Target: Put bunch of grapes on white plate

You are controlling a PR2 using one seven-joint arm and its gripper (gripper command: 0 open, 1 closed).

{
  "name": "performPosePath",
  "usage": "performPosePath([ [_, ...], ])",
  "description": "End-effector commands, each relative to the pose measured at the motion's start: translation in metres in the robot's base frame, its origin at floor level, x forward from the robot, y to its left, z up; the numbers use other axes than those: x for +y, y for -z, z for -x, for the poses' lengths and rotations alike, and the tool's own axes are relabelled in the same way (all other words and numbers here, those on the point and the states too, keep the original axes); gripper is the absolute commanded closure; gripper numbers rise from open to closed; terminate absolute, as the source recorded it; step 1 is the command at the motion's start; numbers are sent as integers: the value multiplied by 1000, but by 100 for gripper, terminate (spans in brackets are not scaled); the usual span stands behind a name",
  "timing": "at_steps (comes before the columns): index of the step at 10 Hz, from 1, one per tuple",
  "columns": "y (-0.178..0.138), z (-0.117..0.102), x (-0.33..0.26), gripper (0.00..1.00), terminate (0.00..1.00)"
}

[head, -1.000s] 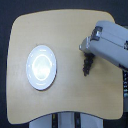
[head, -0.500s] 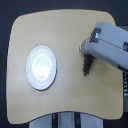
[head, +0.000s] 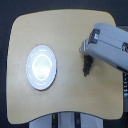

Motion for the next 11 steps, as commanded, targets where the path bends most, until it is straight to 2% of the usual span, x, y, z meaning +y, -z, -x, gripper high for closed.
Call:
performPosePath([
  [1, -7, -4, 3, 100, 0],
  [8, -12, -6, 1, 100, 0],
  [11, -37, -7, 13, 100, 0],
])
